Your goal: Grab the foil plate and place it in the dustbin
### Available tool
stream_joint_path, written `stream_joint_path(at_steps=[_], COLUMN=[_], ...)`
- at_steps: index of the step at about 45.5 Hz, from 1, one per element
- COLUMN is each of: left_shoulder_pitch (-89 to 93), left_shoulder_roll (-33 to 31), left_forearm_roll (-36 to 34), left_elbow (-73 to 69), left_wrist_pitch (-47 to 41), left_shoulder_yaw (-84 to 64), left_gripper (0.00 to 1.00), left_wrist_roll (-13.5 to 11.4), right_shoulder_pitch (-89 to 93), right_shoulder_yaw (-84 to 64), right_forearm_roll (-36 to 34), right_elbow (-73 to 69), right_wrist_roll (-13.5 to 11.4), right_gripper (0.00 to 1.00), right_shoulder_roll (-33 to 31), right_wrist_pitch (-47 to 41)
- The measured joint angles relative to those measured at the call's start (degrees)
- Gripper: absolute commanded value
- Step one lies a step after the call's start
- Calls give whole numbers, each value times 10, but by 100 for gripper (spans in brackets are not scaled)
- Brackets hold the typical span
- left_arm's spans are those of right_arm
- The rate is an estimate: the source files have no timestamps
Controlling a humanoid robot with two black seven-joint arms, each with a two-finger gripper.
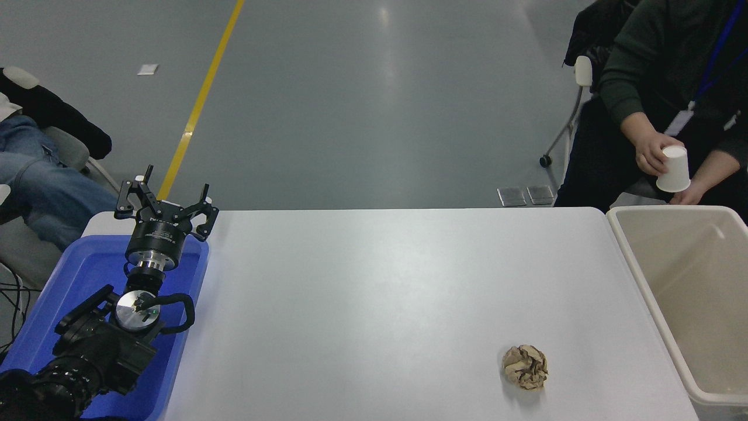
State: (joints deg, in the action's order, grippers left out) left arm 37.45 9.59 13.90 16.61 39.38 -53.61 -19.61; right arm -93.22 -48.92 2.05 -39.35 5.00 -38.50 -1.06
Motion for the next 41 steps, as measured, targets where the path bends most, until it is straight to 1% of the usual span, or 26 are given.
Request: stream_joint_path(at_steps=[6, 13, 16, 20, 29, 41], left_shoulder_pitch=[0, 0, 0, 0, 0, 0], left_shoulder_roll=[0, 0, 0, 0, 0, 0], left_forearm_roll=[0, 0, 0, 0, 0, 0], left_elbow=[0, 0, 0, 0, 0, 0], left_wrist_pitch=[0, 0, 0, 0, 0, -1], left_shoulder_yaw=[0, 0, 0, 0, 0, 0], left_gripper=[99, 99, 99, 99, 99, 99], left_wrist_roll=[0, 0, 0, 0, 0, 0], right_shoulder_pitch=[-61, -126, -149, -174, -221, -275], right_shoulder_yaw=[-19, -52, -66, -87, -124, -141], right_forearm_roll=[3, 4, 4, 8, 39, 59], right_elbow=[-60, -132, -160, -198, -280, -368], right_wrist_roll=[-28, -80, -98, -115, -132, -140], right_gripper=[100, 100, 100, 100, 100, 100], right_shoulder_roll=[22, 59, 72, 89, 118, 137], right_wrist_pitch=[-41, -85, -101, -119, -166, -271])
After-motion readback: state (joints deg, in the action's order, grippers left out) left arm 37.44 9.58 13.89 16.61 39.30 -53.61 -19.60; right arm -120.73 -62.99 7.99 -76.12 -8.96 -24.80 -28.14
